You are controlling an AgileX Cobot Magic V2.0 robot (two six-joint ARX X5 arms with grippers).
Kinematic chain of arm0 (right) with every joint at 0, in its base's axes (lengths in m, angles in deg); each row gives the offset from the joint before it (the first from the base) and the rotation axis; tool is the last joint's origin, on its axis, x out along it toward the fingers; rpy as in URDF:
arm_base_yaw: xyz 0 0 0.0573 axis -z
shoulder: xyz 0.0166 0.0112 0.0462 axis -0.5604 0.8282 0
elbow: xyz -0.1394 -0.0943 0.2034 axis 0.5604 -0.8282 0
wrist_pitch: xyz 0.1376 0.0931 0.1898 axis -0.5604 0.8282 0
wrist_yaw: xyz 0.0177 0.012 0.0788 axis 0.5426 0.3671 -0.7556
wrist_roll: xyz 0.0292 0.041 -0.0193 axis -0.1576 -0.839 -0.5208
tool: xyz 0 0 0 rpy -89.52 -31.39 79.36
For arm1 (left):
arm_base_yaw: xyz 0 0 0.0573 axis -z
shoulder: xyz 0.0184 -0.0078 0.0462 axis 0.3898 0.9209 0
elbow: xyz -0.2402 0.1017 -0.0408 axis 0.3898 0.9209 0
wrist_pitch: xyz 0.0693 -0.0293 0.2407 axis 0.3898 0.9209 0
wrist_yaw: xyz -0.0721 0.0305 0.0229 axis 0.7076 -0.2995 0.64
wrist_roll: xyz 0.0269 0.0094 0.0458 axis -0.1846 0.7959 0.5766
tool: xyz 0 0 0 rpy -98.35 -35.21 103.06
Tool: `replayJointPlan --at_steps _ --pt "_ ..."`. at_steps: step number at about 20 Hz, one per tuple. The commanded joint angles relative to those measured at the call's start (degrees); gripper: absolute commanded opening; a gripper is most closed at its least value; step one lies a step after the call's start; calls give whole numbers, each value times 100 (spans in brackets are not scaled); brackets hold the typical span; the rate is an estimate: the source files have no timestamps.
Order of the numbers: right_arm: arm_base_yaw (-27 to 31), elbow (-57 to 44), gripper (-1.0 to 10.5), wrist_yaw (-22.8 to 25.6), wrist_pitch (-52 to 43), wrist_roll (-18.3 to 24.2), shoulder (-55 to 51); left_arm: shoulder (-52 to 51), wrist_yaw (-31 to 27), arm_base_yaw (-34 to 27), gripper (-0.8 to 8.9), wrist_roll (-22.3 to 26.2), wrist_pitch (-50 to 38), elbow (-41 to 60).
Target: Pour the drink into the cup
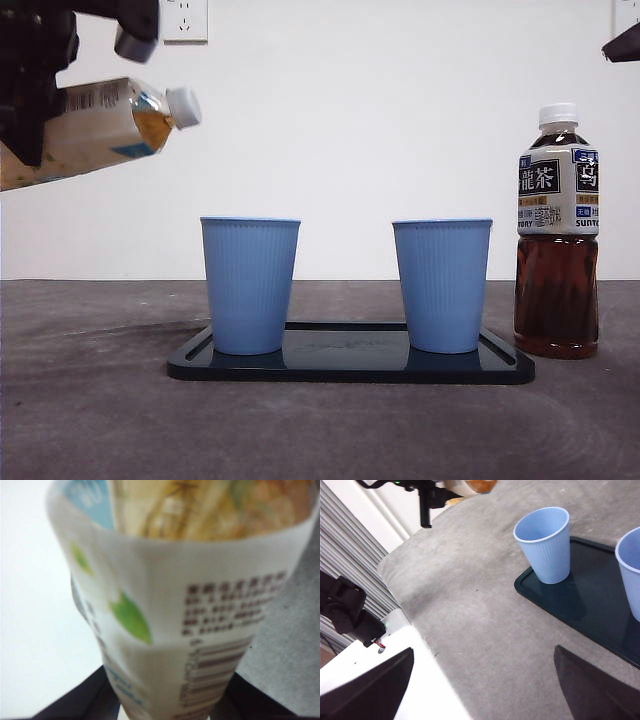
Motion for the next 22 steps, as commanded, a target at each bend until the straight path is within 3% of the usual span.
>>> replayJointPlan --at_steps 1,7,22 --pt "-81 96 445 -20 -44 50 22 105 -328 94 120 249 -267 -208" --pt "-225 96 445 -20 74 120 22 262 -859 188 119 748 -448 -208" --pt "-527 96 445 -22 98 219 22 293 -1211 402 119 1475 -721 -208"
